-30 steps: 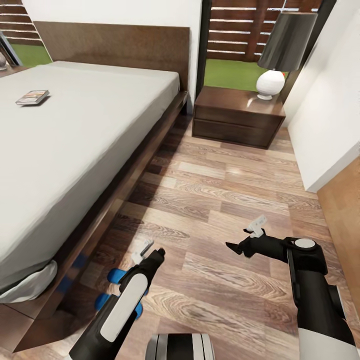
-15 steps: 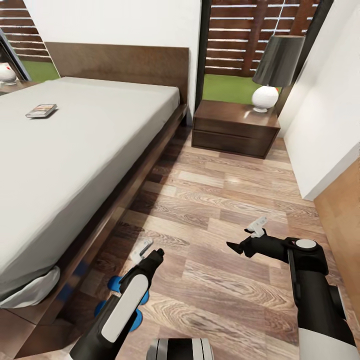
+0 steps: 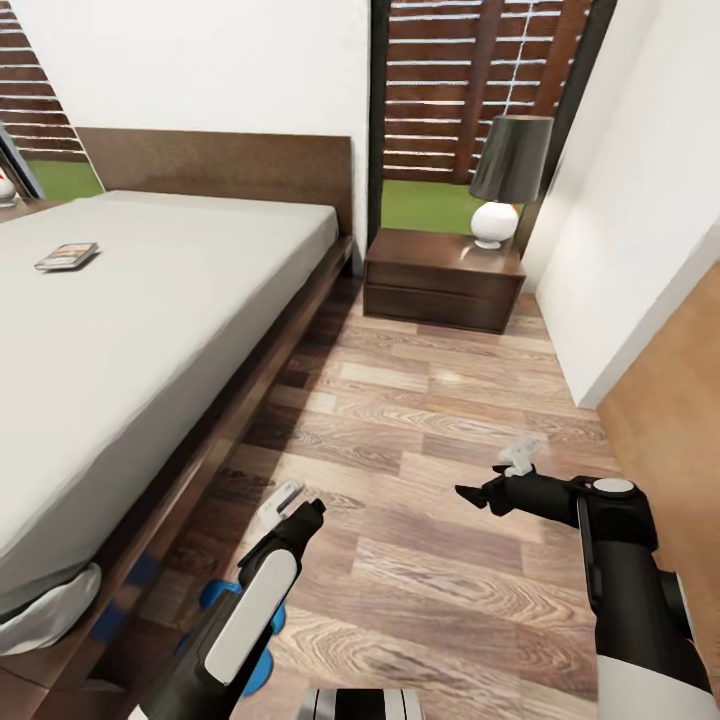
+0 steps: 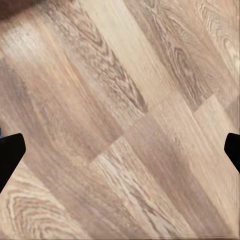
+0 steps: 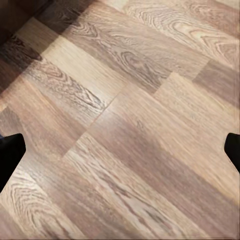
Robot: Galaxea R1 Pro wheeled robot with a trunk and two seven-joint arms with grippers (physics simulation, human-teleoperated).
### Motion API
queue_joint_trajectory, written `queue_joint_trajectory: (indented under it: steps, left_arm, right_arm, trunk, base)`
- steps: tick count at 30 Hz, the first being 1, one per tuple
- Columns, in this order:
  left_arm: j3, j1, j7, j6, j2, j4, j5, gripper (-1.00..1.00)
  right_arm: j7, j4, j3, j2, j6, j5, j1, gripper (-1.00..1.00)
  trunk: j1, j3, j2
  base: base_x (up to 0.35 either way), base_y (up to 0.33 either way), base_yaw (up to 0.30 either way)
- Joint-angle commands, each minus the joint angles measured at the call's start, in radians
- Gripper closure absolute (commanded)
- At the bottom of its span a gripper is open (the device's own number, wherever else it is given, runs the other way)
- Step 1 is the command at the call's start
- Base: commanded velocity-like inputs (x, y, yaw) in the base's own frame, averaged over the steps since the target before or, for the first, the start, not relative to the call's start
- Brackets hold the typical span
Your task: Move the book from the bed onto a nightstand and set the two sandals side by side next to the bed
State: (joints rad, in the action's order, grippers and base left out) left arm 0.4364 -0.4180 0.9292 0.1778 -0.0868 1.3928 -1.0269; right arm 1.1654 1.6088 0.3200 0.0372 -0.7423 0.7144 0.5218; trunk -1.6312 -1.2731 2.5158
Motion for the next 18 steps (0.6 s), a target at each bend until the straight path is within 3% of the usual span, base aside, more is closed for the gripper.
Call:
queue_joint_trajectory:
  steps: [1,18]
  left_arm:
    - [0.0,0.0,0.006,0.011,0.0,0.002,-0.002,-1.0]
    - [-0.007,-0.001,0.005,0.04,0.001,0.002,-0.006,-1.0]
  right_arm:
    - [0.009,0.001,0.002,0.001,-0.006,0.008,0.001,-1.0]
    - [0.008,0.0,0.0,0.001,-0.007,0.009,0.001,-1.0]
  trunk:
    - [0.001,0.004,0.0]
    - [0.007,0.08,-0.003]
  base:
    - [0.0,0.0,-0.212]
    - [0.0,0.0,-0.214]
